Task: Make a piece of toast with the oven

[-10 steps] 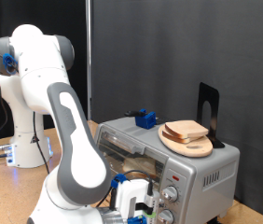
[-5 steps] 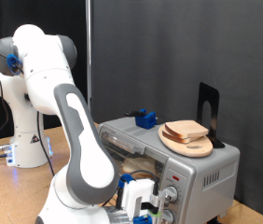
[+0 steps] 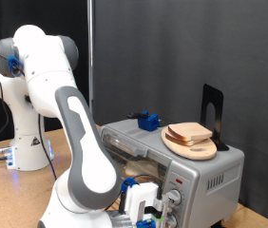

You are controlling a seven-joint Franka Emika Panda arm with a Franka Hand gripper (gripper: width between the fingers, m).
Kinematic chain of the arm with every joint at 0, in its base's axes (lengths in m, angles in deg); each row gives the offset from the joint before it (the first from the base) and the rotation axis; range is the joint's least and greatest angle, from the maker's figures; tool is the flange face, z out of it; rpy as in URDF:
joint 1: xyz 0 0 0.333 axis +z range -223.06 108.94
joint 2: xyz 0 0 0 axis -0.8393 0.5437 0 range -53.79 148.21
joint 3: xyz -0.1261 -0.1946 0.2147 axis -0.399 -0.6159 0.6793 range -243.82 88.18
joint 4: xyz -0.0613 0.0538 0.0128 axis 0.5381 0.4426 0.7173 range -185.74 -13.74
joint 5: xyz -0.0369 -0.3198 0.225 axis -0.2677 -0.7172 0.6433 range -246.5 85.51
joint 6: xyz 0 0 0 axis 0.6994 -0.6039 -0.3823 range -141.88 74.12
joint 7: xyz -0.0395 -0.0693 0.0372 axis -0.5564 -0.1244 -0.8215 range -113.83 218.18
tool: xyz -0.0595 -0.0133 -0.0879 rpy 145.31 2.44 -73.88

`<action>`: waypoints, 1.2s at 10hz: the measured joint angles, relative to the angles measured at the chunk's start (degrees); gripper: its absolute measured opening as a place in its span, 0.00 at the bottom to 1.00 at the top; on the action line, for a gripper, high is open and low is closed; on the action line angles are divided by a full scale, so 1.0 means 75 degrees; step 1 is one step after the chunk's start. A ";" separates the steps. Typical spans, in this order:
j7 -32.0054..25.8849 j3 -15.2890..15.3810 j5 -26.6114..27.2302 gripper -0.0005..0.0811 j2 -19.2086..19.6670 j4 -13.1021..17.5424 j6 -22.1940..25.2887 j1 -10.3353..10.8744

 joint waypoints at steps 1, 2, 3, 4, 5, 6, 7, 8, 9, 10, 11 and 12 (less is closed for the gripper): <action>0.0005 0.0000 0.0017 0.67 -0.0034 -0.0022 -0.0022 -0.0004; 0.0006 0.0001 0.0023 0.44 -0.0034 -0.0052 -0.0054 -0.0004; 0.0012 0.0002 0.0051 0.24 -0.0072 -0.0063 0.0011 -0.0012; 0.0067 0.0003 0.0055 0.24 -0.0120 -0.0088 0.0046 -0.0011; 0.0116 0.0003 0.0076 0.13 -0.0123 -0.0100 0.0046 -0.0012; 0.0080 0.0004 0.0163 0.13 -0.0126 -0.0133 0.0047 -0.0016; -0.0312 0.0026 0.0405 0.13 -0.0132 -0.0230 0.0049 -0.0042; -0.0977 0.0071 0.0752 0.13 -0.0135 -0.0384 0.0081 -0.0103; -0.1736 0.0129 0.1098 0.13 -0.0135 -0.0534 0.0123 -0.0168; -0.2463 0.0185 0.1403 0.13 -0.0132 -0.0669 0.0179 -0.0228; -0.3056 0.0228 0.1641 0.13 -0.0110 -0.0760 0.0262 -0.0286; -0.3430 0.0251 0.1810 0.13 -0.0065 -0.0795 0.0368 -0.0327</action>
